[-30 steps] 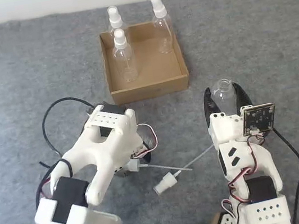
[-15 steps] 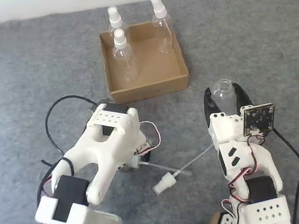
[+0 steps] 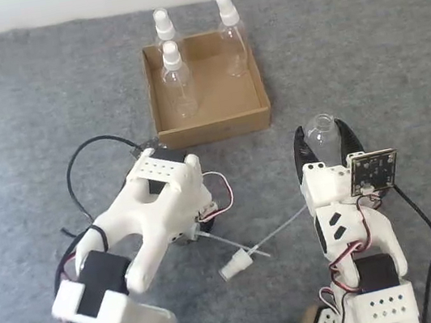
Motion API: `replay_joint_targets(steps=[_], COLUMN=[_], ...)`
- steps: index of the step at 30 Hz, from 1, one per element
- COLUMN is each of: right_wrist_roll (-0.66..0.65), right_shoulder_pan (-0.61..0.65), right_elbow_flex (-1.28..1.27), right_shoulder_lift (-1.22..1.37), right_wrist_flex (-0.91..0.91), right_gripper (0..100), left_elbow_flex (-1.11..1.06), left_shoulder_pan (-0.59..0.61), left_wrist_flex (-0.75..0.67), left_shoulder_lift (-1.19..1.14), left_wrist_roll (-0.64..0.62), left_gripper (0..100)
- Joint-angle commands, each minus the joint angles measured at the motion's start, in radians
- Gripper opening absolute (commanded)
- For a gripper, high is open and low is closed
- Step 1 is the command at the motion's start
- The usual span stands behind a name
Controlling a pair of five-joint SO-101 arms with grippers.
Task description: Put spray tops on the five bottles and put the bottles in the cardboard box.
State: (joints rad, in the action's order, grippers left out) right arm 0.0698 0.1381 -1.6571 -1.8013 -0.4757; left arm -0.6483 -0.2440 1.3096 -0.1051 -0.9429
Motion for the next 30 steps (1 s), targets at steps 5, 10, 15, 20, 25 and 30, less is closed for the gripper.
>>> replay_joint_targets(steps=[5,10,15,20,25,30], right_wrist_roll=[-0.020,-0.020,-0.020,-0.020,-0.020,-0.020], right_shoulder_pan=[-0.004,-0.004,-0.004,-0.004,-0.004,-0.004], right_elbow_flex=[0.002,0.002,0.002,0.002,0.002,0.002], right_shoulder_lift=[-0.013,-0.013,-0.013,-0.013,-0.013,-0.013], right_wrist_flex=[0.025,0.025,0.025,0.025,0.025,0.025], right_gripper=[1.7,1.8,1.9,1.9,1.9,1.9], left_elbow_flex=[0.028,0.035,0.068,0.142,0.211,0.262], left_shoulder_pan=[0.015,0.017,0.072,0.210,0.362,0.502], left_wrist_flex=[0.058,0.060,0.089,0.152,0.212,0.212], left_shoulder_lift=[-0.066,-0.064,-0.064,-0.064,-0.064,-0.064], left_wrist_roll=[-0.021,-0.021,-0.020,0.051,0.152,0.298], left_gripper=[6,6,6,6,6,6])
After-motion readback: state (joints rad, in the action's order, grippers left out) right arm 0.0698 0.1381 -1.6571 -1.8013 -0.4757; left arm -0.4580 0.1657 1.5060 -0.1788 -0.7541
